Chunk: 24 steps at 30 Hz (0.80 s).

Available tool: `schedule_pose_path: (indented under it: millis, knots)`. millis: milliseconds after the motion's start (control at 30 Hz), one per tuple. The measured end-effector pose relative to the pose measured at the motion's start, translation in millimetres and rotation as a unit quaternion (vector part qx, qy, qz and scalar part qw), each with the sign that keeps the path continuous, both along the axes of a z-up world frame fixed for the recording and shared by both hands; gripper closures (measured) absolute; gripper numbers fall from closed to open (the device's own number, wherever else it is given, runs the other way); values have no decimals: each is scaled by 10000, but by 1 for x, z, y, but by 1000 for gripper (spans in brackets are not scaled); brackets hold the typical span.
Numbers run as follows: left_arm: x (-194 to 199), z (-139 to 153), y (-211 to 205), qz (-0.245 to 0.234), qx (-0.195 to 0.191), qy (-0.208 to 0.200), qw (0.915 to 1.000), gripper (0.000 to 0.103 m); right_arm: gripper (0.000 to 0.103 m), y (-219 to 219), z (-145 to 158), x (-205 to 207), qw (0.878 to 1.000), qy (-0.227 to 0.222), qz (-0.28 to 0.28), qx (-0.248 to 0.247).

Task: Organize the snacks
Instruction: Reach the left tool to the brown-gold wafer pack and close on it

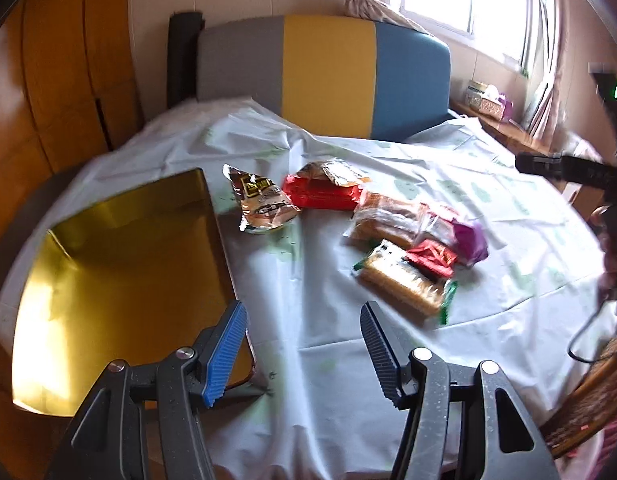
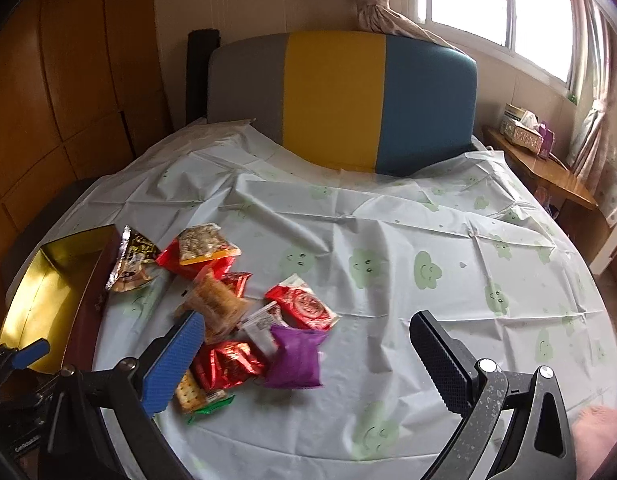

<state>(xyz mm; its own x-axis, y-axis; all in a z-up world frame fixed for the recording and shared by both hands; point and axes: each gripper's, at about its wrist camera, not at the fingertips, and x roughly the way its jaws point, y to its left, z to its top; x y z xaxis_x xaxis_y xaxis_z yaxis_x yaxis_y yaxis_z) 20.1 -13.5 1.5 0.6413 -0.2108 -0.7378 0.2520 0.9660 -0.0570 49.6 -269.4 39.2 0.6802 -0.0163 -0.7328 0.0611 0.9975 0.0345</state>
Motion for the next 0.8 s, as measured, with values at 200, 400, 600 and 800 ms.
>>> schedule_pose_path:
  millis: [200, 400, 600, 800]
  knots:
    - [45, 15, 6, -108, -237, 465, 9986, 54, 0, -49, -26, 17, 9982, 353, -472, 121]
    - [115, 22, -10, -400, 22, 914, 9950, 61, 0, -62, -44, 16, 9965, 463, -561, 404]
    - [184, 0, -21, -204, 182, 1678, 9854, 63, 0, -63, -37, 16, 9966, 276, -438, 648]
    - [221, -26, -39, -192, 1071, 2194, 9695, 73, 0, -64, -34, 17, 9958, 225, -376, 802]
